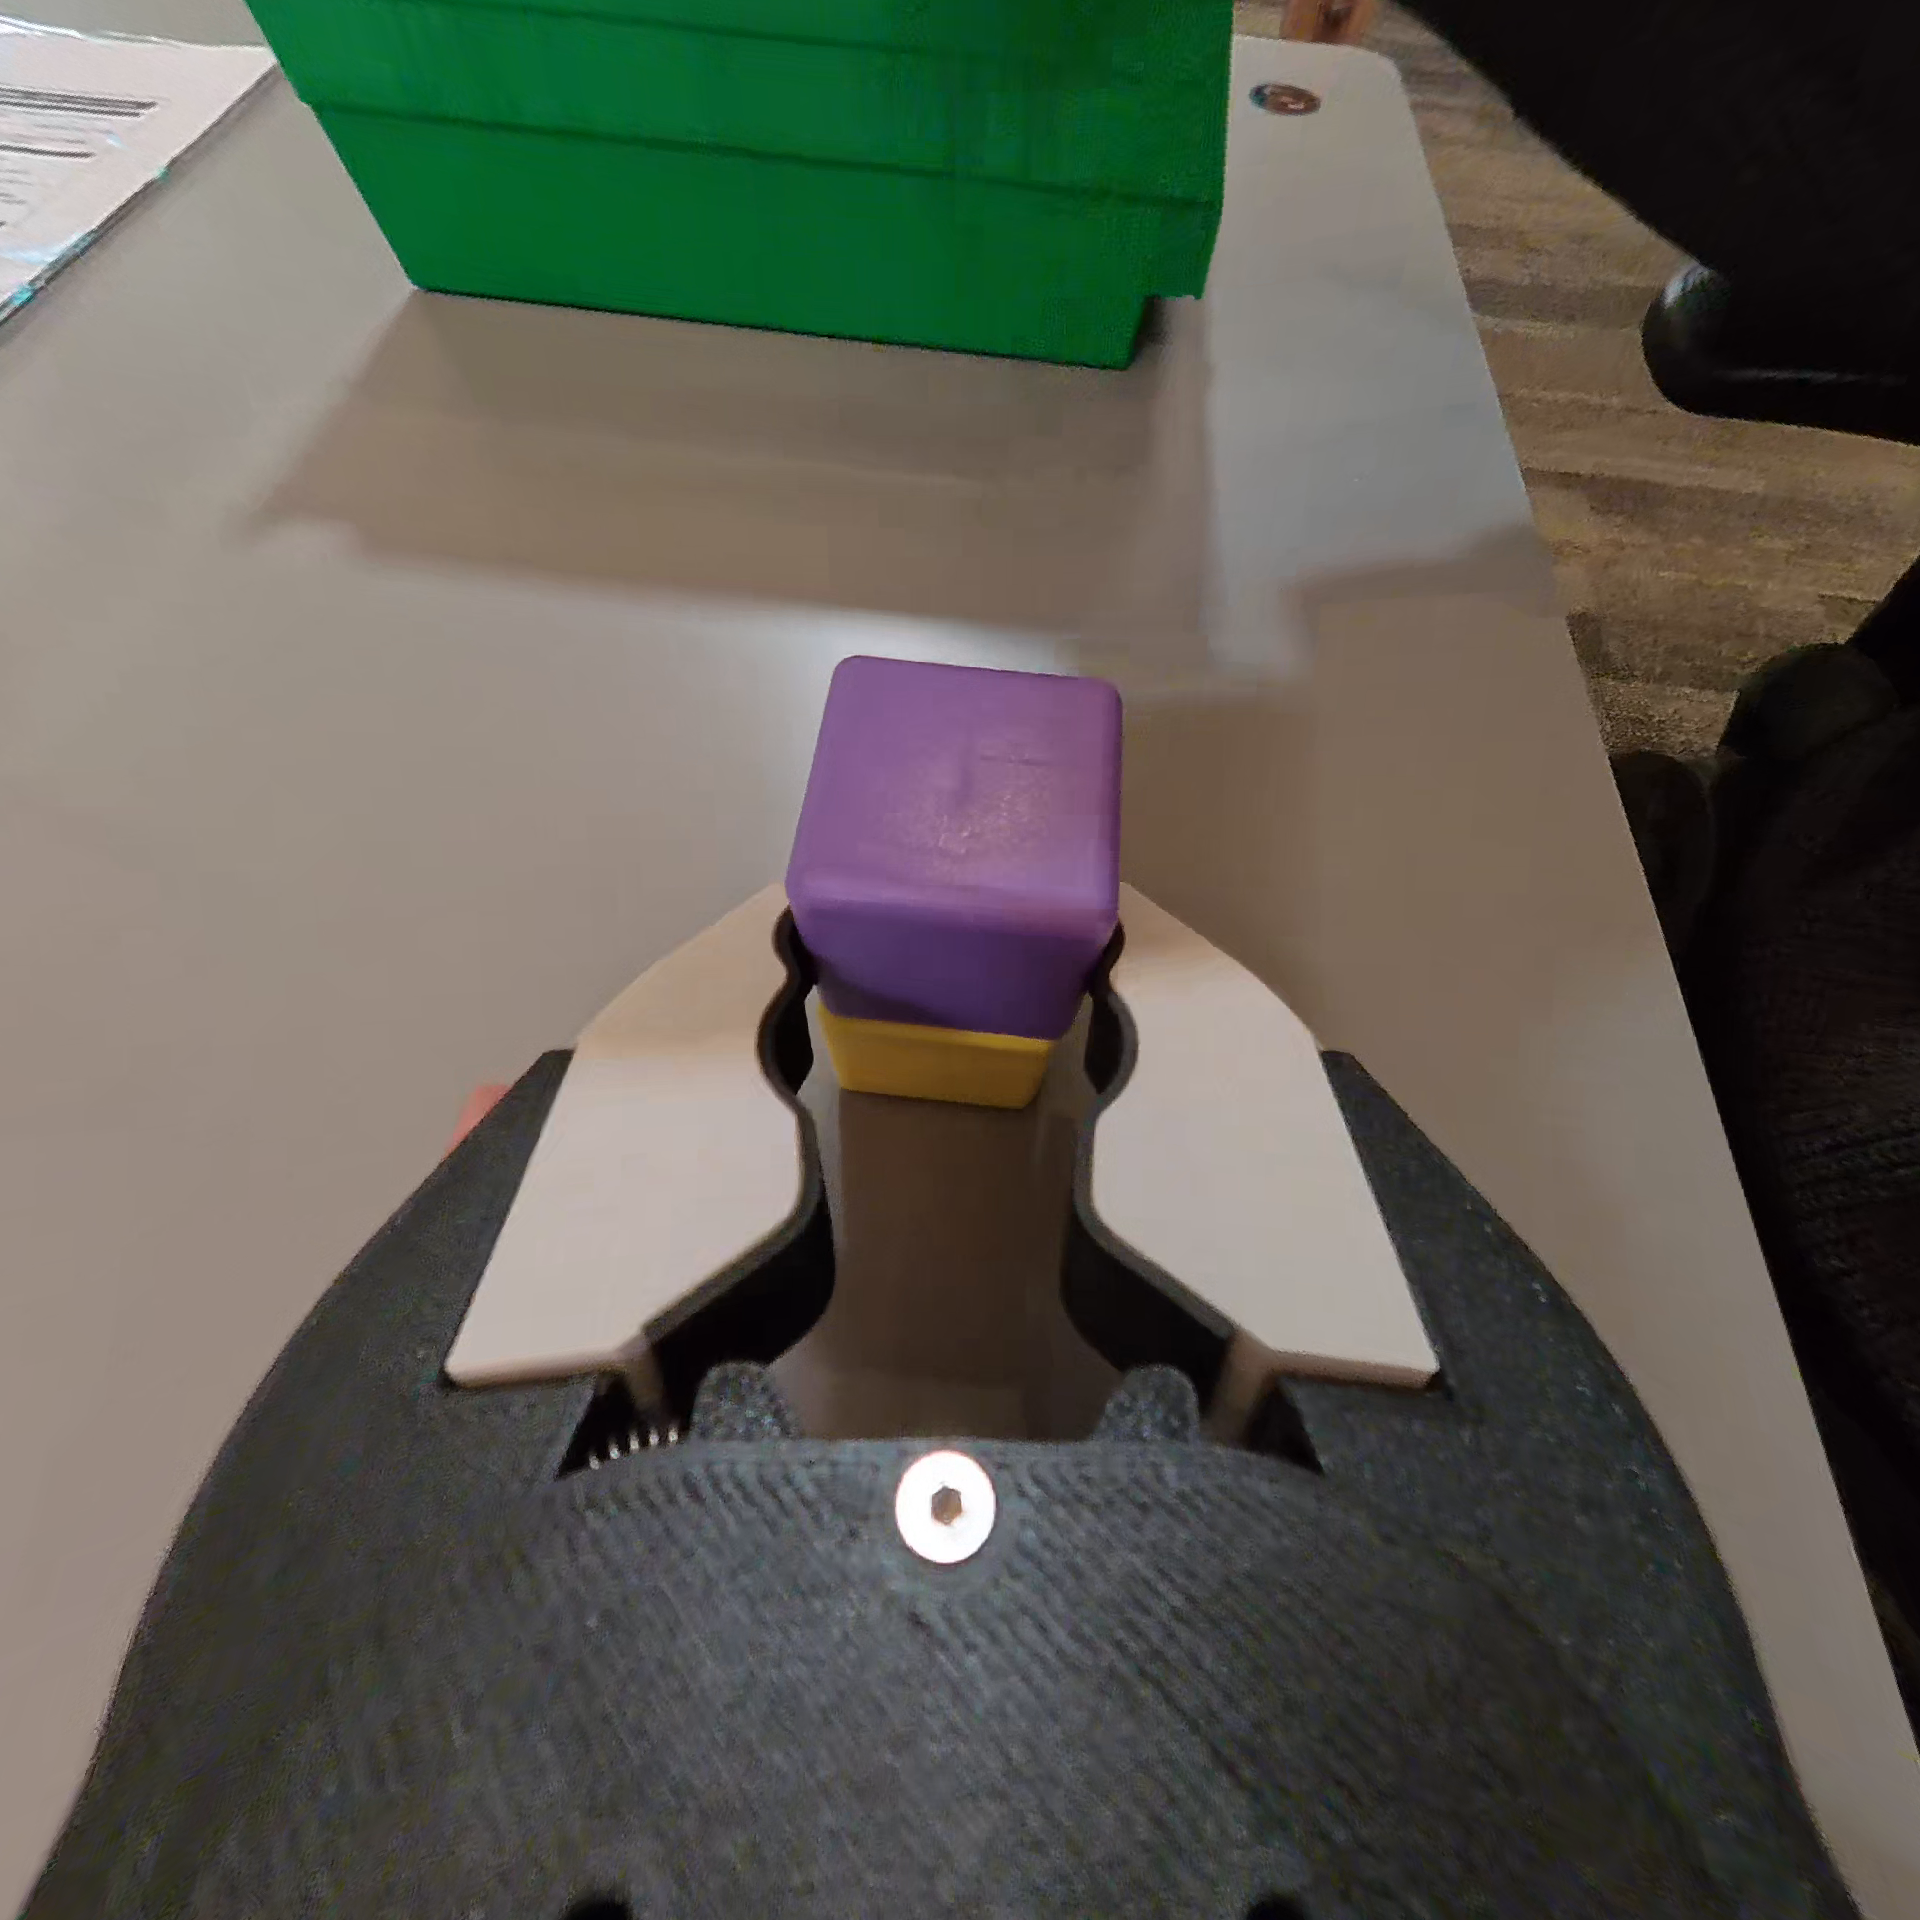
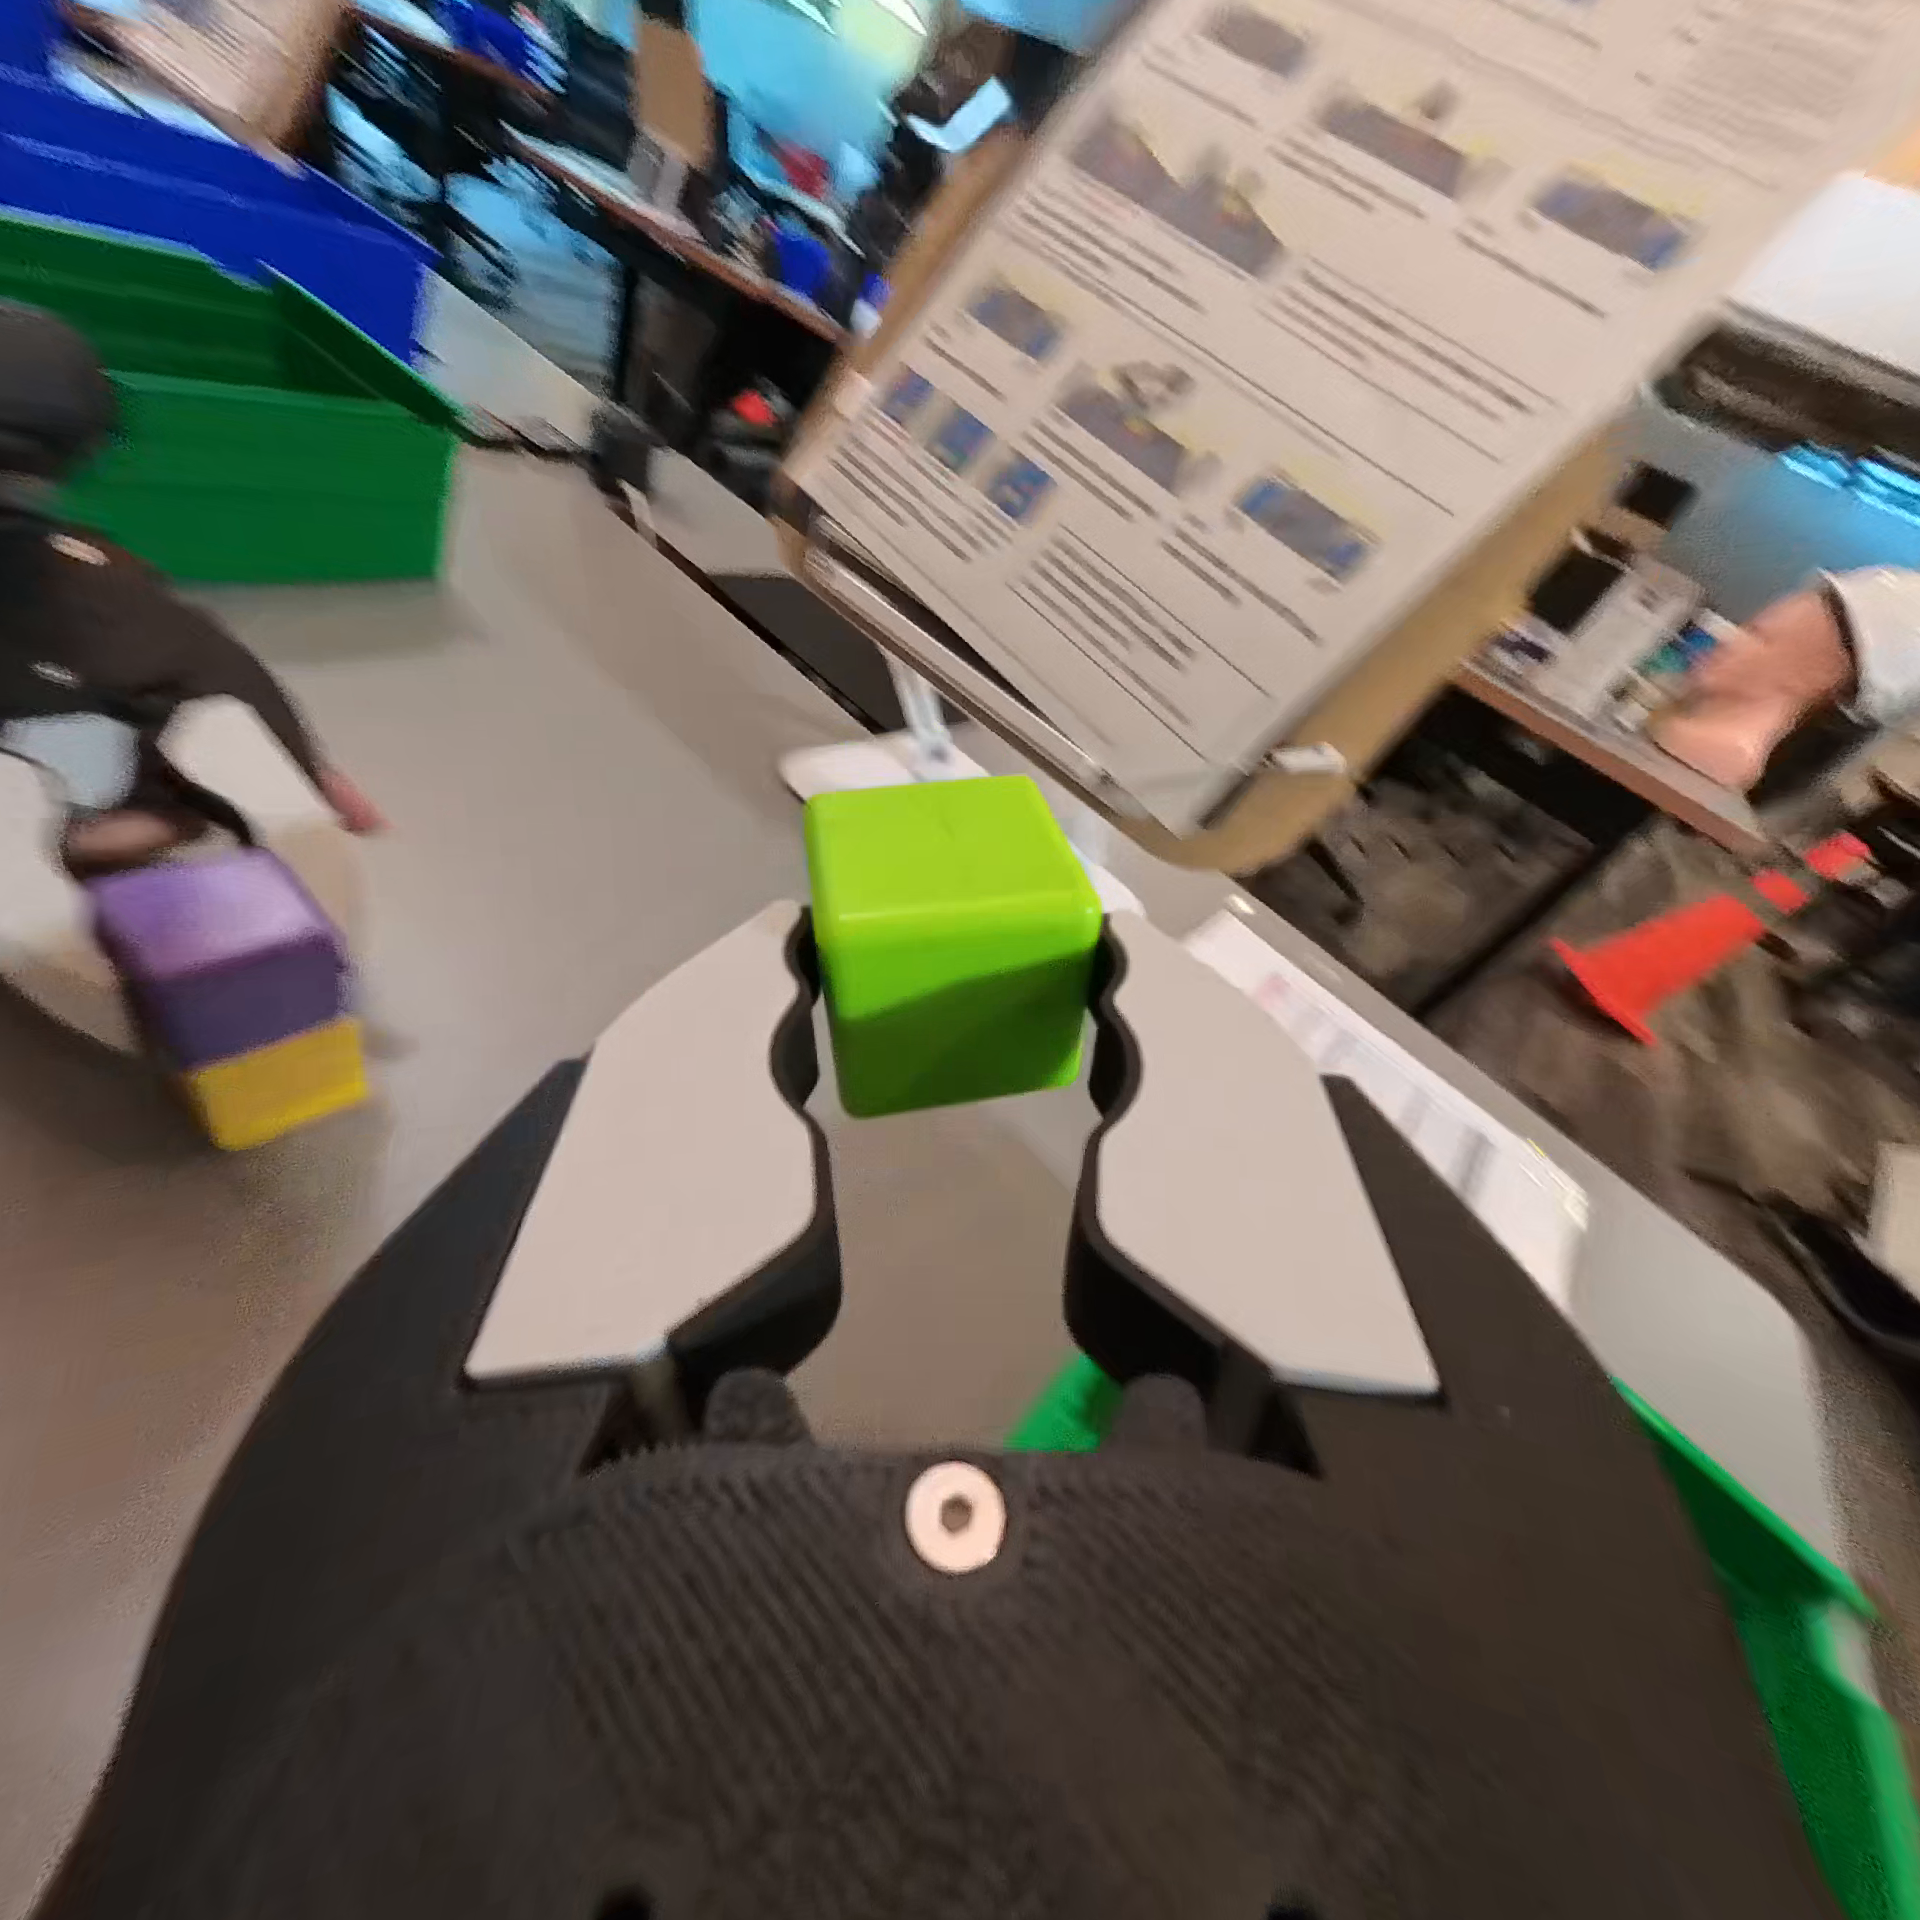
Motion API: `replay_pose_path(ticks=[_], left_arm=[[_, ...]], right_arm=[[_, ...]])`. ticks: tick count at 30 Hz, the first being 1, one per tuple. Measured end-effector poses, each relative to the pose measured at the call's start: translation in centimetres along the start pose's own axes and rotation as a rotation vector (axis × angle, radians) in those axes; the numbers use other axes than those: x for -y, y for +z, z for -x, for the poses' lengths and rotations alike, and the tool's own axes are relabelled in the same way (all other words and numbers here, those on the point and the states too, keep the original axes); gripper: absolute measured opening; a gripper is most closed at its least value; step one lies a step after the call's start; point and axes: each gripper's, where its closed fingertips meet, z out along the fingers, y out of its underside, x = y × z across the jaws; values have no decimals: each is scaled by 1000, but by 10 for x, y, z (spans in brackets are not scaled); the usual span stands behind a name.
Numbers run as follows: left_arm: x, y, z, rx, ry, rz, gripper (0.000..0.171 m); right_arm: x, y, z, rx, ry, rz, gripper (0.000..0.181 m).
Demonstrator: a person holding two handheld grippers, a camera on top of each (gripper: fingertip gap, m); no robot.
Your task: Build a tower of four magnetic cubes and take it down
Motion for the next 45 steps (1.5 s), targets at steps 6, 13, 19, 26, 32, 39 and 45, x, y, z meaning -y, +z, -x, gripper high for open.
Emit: replay_pose_path(ticks=[6, 13, 19, 26, 32, 39, 45], left_arm=[[-1, 1, 2, 6, -14, 13, 51], [-6, 5, 3, 9, -17, 52, 50], [-6, 5, 3, 0, -26, 53, 51], [-6, 5, 2, -8, -33, 53, 51], [-6, 5, 3, -10, -35, 54, 51], [-6, 6, 3, -12, -40, 55, 51], [-6, 6, 3, -14, -46, 56, 51]], right_arm=[[-87, -49, -70, -154, 177, 435, 51], [-185, -76, -76, -204, 363, 835, 51], [-225, -92, -70, -233, 256, 1098, 52], [-234, -98, -64, -219, 252, 1179, 52], [-234, -89, -61, -222, 188, 1172, 52], [-232, -87, -62, -226, 133, 1167, 56], [-201, -83, -69, -252, 137, 1066, 63]])
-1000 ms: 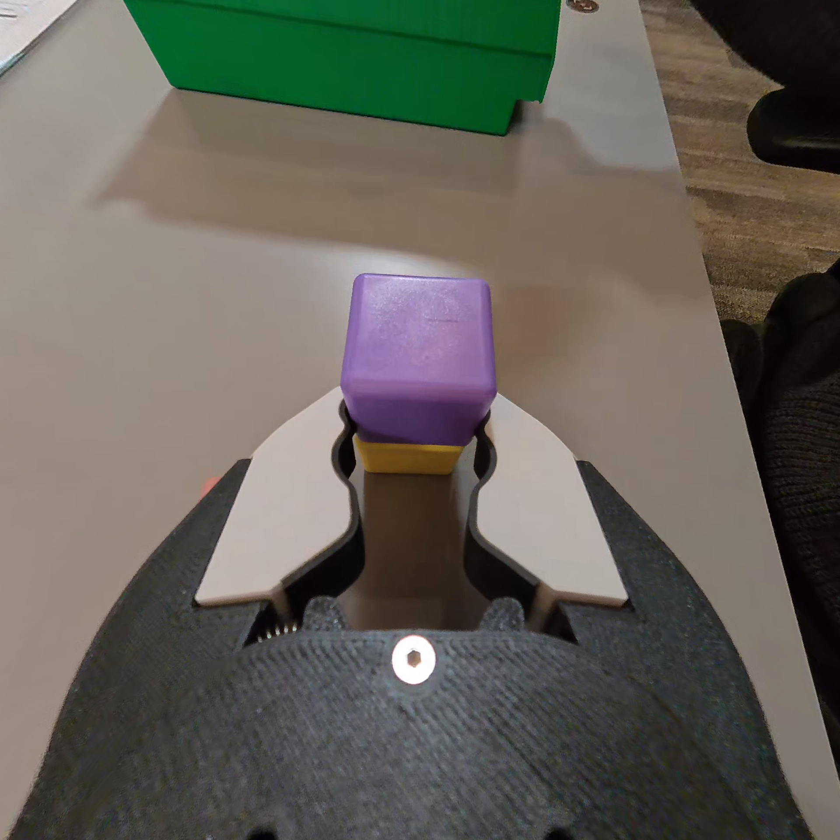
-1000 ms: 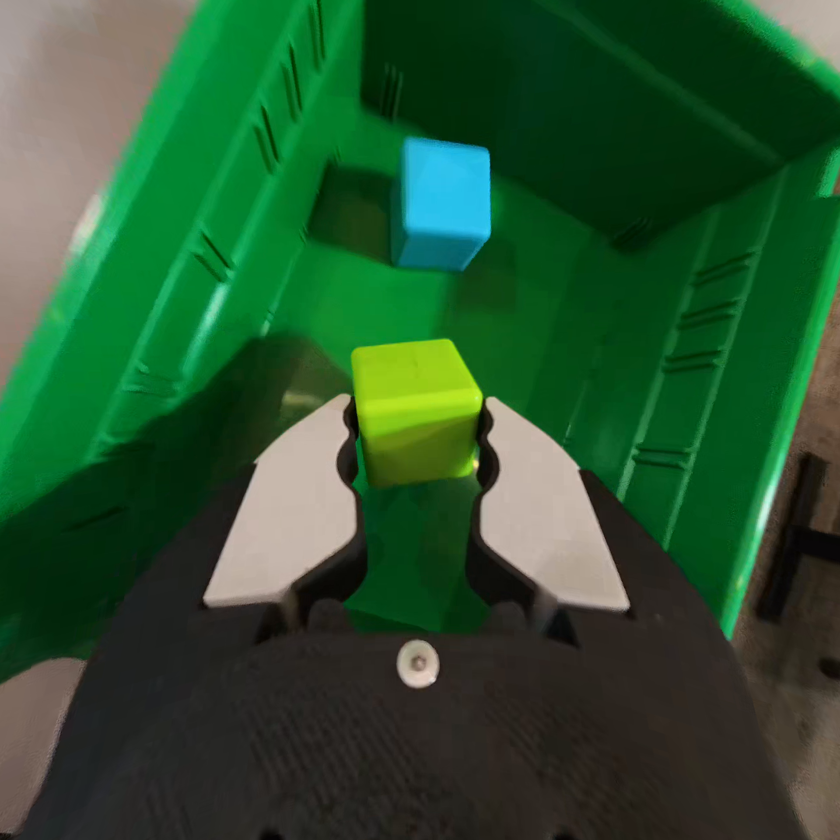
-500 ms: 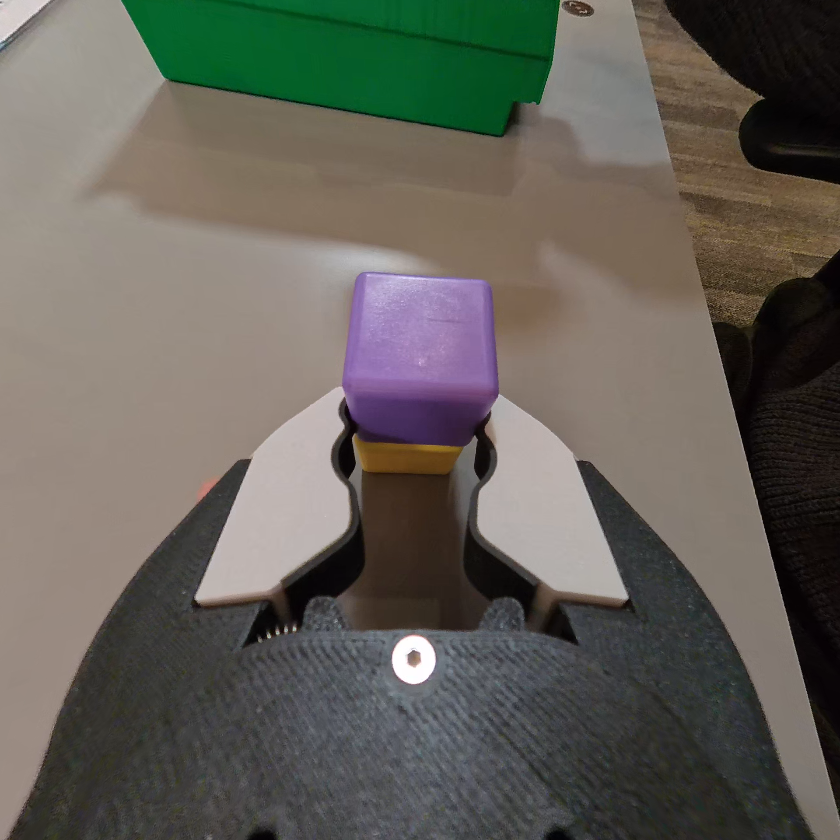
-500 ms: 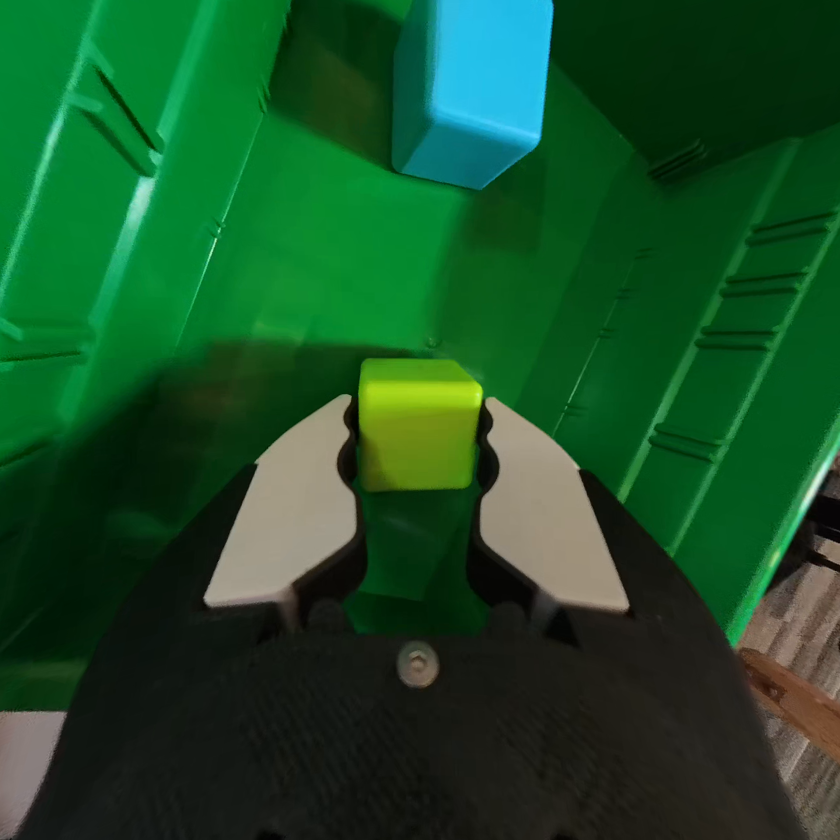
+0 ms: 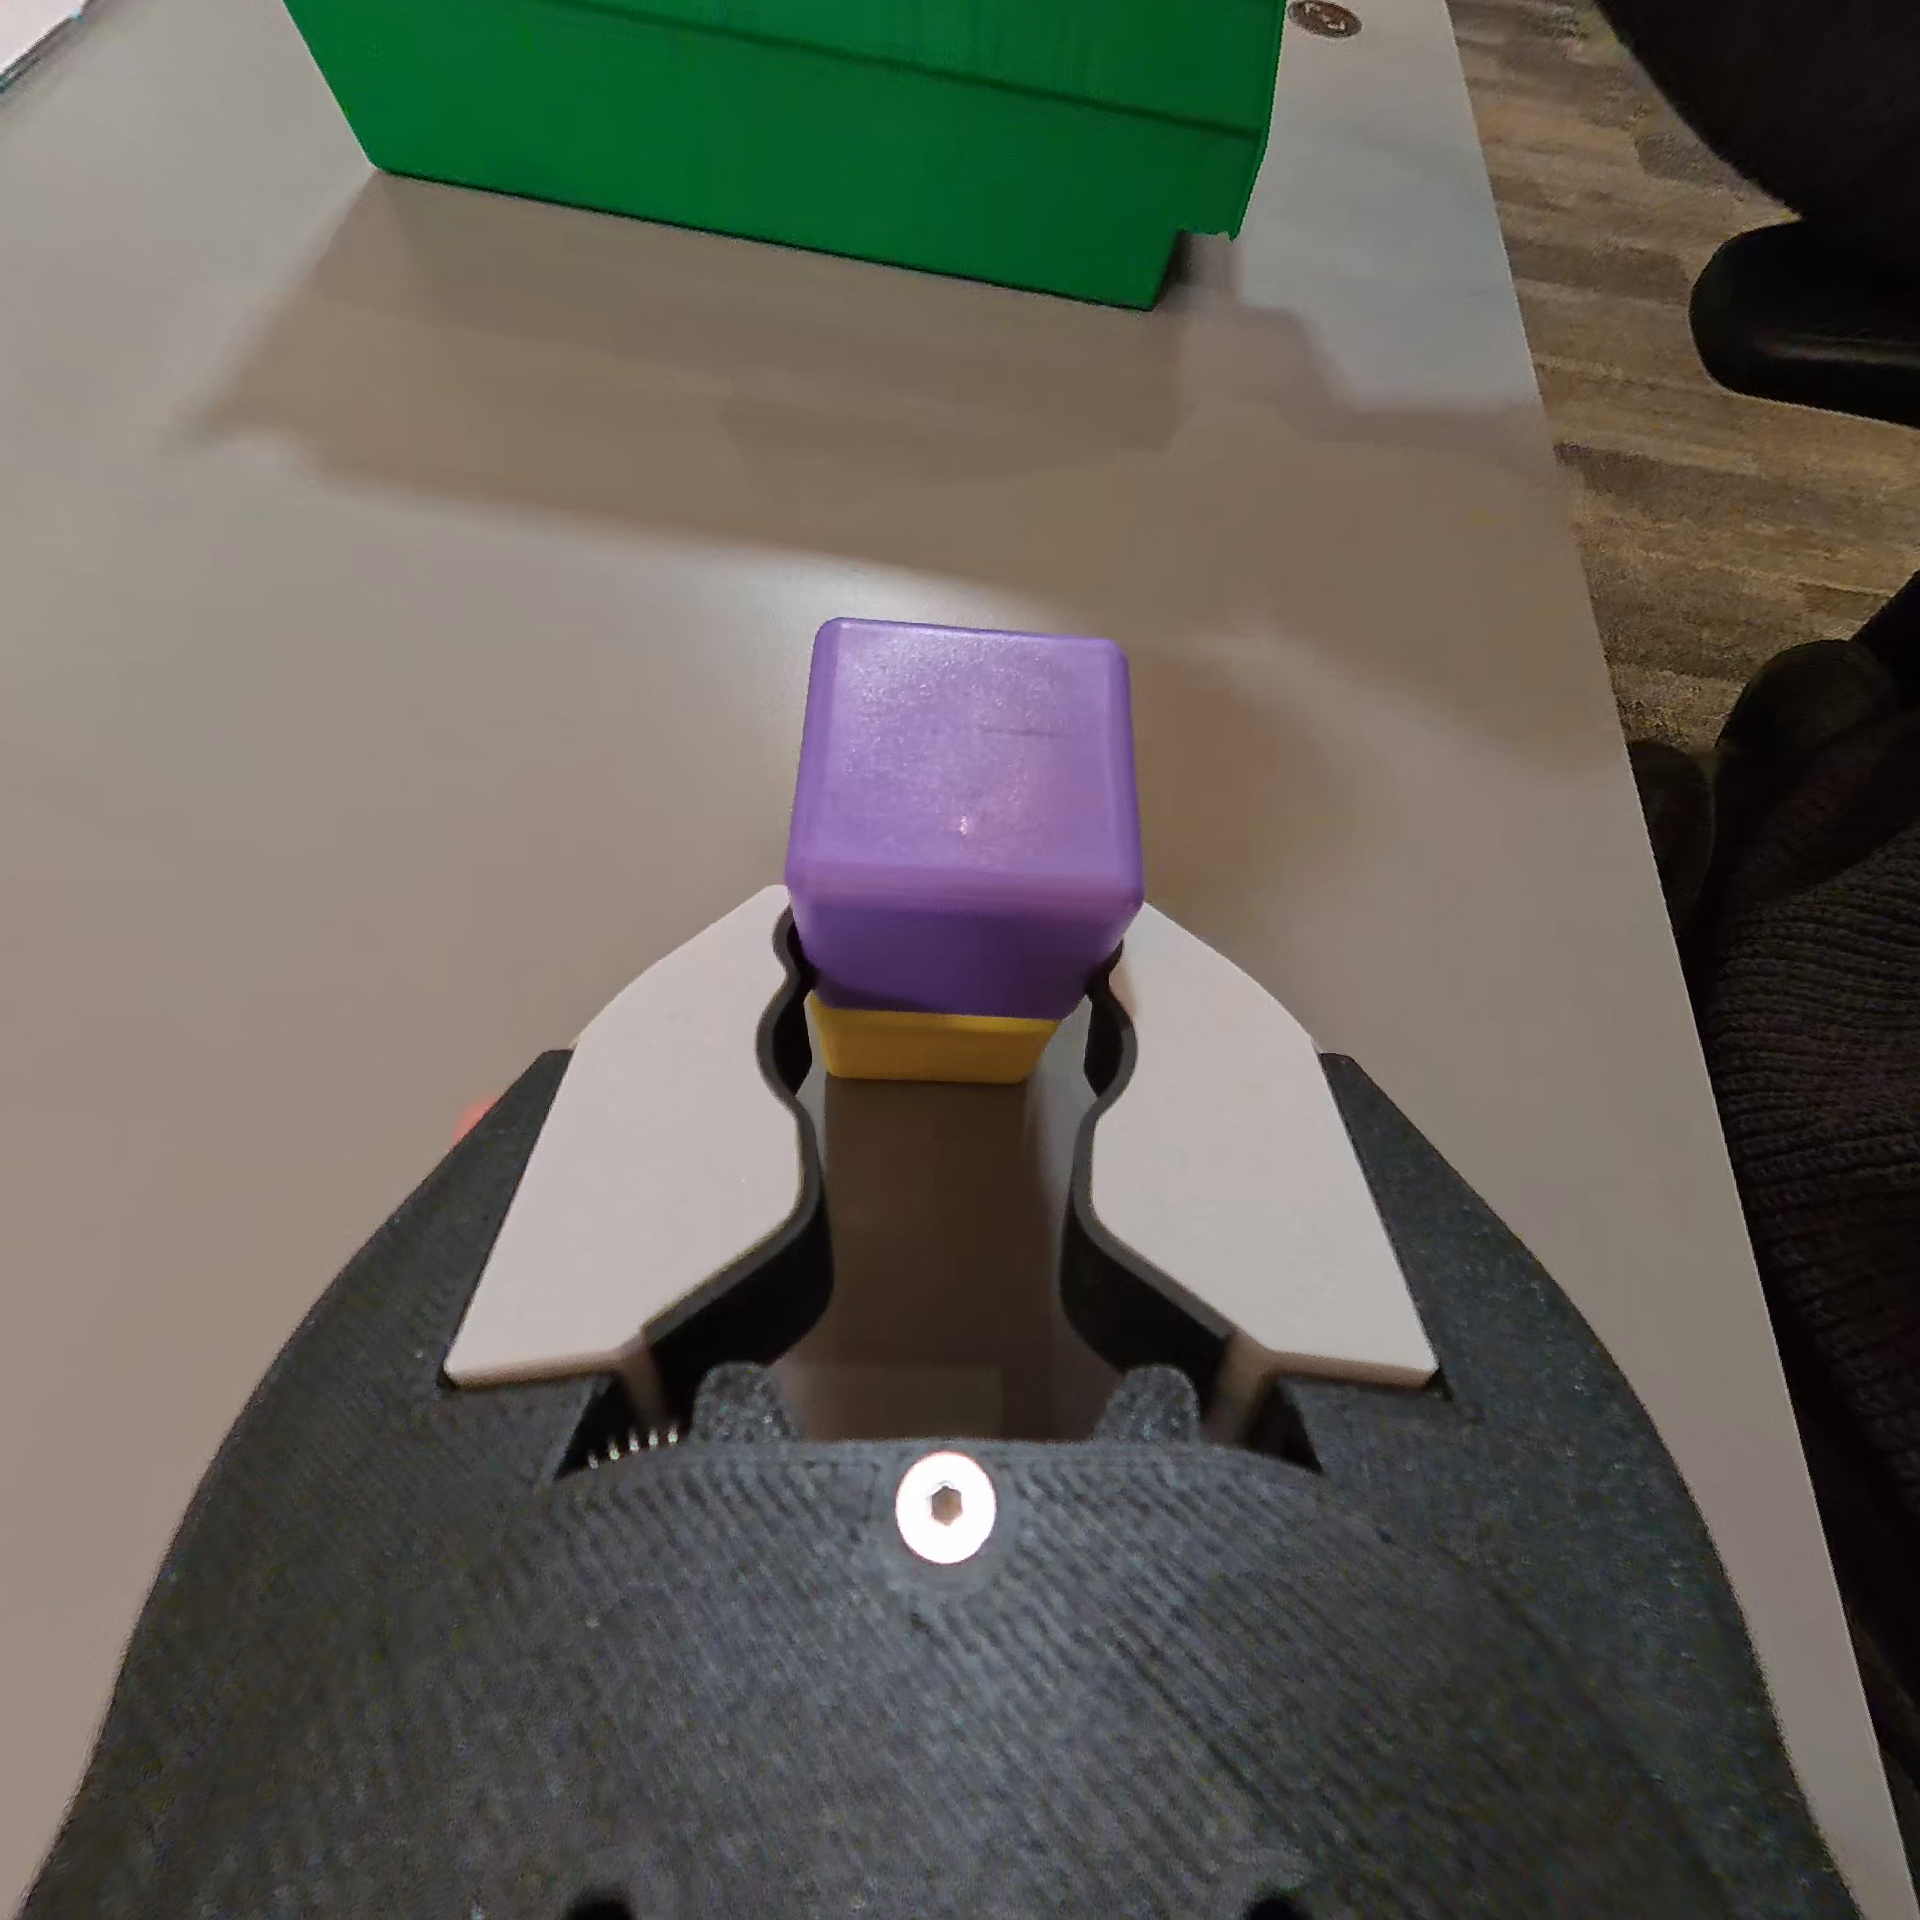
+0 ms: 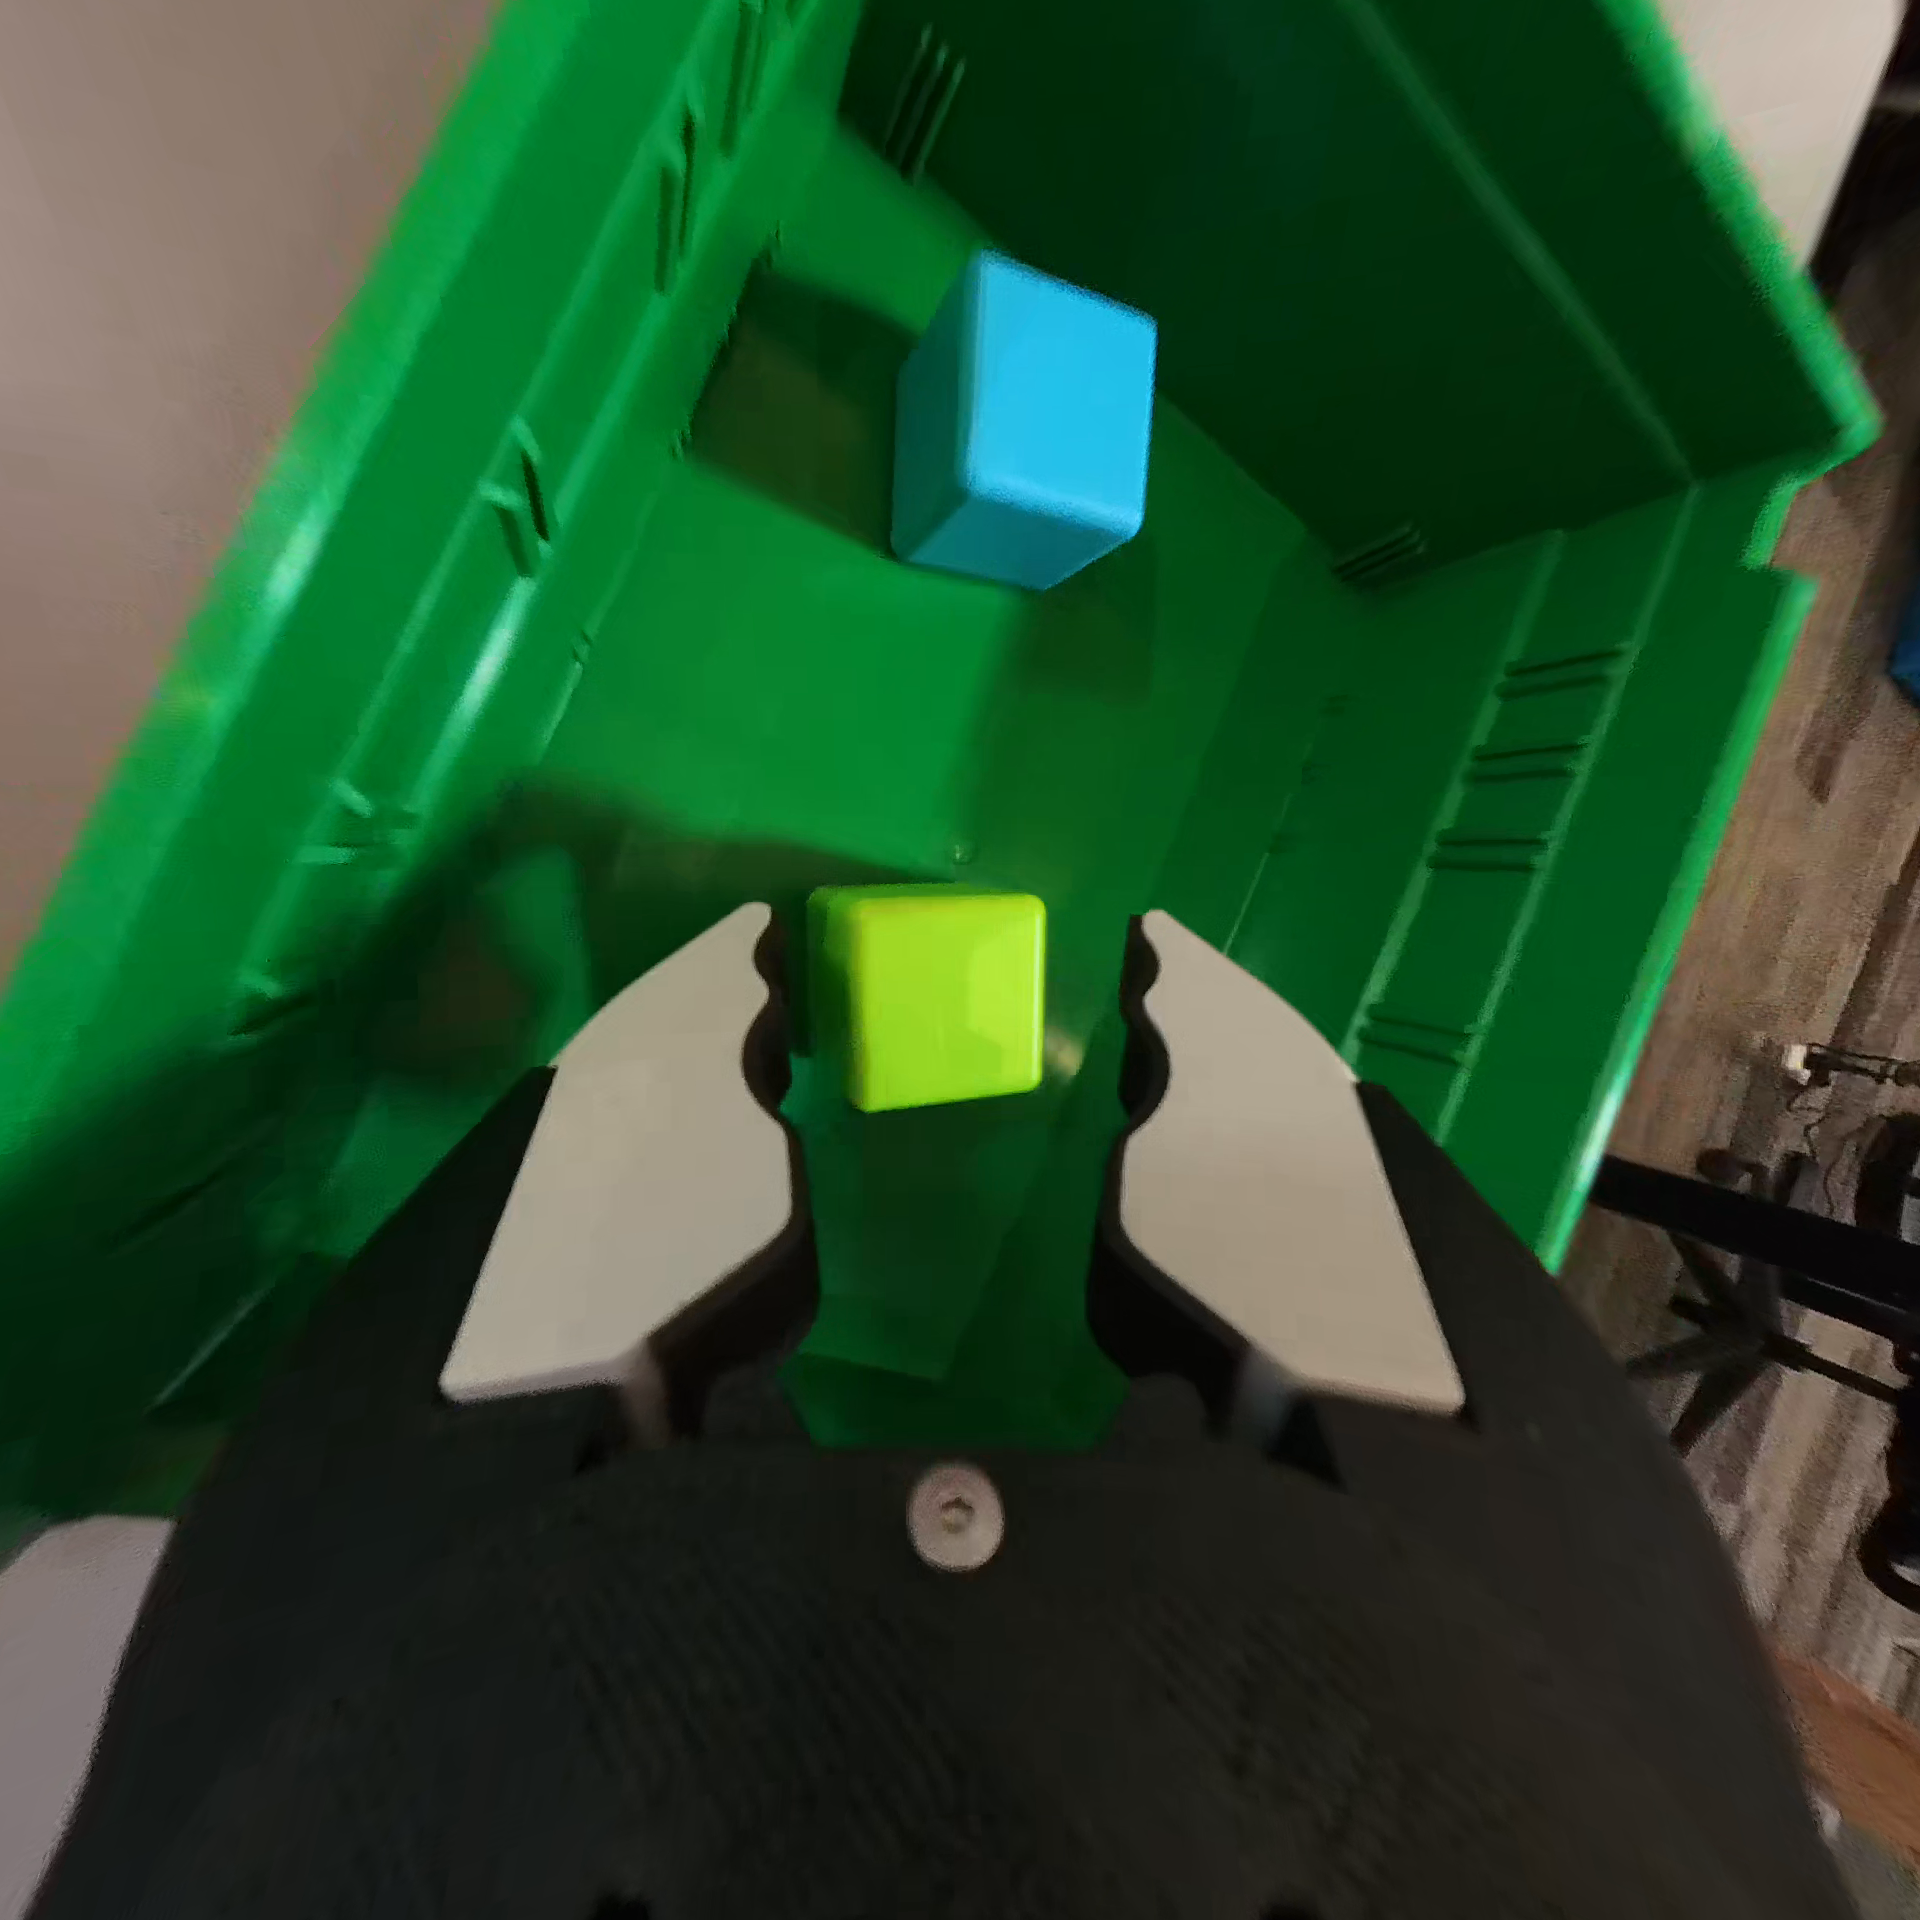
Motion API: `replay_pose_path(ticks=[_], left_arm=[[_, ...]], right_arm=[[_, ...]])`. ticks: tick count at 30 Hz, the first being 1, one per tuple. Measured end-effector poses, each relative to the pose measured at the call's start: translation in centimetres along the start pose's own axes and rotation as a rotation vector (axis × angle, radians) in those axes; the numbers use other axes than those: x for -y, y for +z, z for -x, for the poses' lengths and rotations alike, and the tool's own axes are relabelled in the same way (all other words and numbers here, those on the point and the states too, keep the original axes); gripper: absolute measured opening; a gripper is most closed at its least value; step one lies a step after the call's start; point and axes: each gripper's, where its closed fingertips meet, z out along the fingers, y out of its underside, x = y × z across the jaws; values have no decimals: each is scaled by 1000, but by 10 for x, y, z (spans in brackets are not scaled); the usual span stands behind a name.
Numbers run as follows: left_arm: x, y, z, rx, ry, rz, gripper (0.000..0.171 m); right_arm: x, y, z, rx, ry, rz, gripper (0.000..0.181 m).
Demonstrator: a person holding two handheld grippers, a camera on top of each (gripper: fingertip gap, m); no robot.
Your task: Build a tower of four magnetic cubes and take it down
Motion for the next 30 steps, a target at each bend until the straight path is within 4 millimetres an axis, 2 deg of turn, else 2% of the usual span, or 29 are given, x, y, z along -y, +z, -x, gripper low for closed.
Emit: replay_pose_path(ticks=[4, 6, 8, 10, 12, 17, 19, 23, 26, 30], left_arm=[[0, 0, 0, -3, -4, 0, 51], [0, 0, 0, -2, -4, 1, 51], [0, 0, 0, -2, -5, 1, 51], [0, 0, 0, -2, -6, 1, 52], [0, 0, 0, -2, -6, 2, 51], [0, 0, 1, -5, -10, 3, 51], [0, 0, 1, -7, -13, 4, 51], [-3, 1, 1, -14, -33, 17, 52], [-4, 1, 1, -22, -47, 26, 53], [-4, 1, 1, -26, -50, 26, 53]], right_arm=[[35, -36, 1, -14, 8, -154, 62], [60, -60, 13, 13, 2, -271, 61], [88, -88, 32, 66, -8, -404, 60], [114, -116, 62, 159, -15, -543, 58], [136, -141, 101, 295, -23, -663, 58], [166, -178, 199, 653, -25, -849, 61], [171, -181, 230, 779, 12, -894, 63], [170, -158, 270, 886, 73, -881, 67], [167, -142, 282, 871, 67, -876, 68], [164, -131, 286, 807, -3, -897, 66]])
